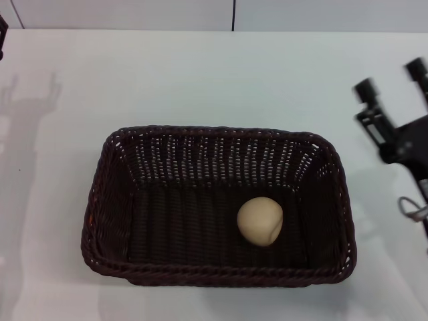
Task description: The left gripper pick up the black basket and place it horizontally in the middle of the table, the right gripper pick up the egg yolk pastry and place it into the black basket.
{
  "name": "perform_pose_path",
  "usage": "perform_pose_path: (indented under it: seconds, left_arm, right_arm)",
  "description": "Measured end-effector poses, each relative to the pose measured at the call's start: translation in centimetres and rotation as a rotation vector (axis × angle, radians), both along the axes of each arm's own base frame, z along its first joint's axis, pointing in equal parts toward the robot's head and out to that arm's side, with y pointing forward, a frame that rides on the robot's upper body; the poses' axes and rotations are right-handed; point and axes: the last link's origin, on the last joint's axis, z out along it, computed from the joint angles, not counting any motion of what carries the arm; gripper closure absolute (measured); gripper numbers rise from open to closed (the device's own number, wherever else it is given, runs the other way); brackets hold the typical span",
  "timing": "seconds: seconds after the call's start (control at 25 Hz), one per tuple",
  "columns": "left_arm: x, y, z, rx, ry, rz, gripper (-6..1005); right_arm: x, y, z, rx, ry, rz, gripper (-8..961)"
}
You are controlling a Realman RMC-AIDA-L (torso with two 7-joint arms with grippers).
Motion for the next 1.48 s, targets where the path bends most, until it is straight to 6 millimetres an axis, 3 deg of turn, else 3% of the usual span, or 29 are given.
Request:
perform_pose_path:
  seconds: [0.2, 0.36, 0.56, 1.48]
  left_arm:
    - [-0.2, -0.2, 0.0, 0.001, 0.001, 0.008, 236]
    - [-0.6, -0.5, 0.0, 0.002, 0.001, 0.018, 236]
    - [-1.1, -0.8, 0.0, 0.002, 0.005, 0.036, 236]
    - [-2.1, -1.8, -0.2, -0.005, 0.005, 0.067, 236]
  right_arm:
    - [1.5, -0.4, 1.5, 0.094, 0.033, -0.089, 120]
    - [4.7, -1.6, 4.1, 0.258, 0.067, -0.274, 120]
    - [7.3, -2.7, 5.7, 0.365, 0.087, -0.426, 120]
    - [8.4, -4.0, 6.0, 0.380, 0.072, -0.483, 120]
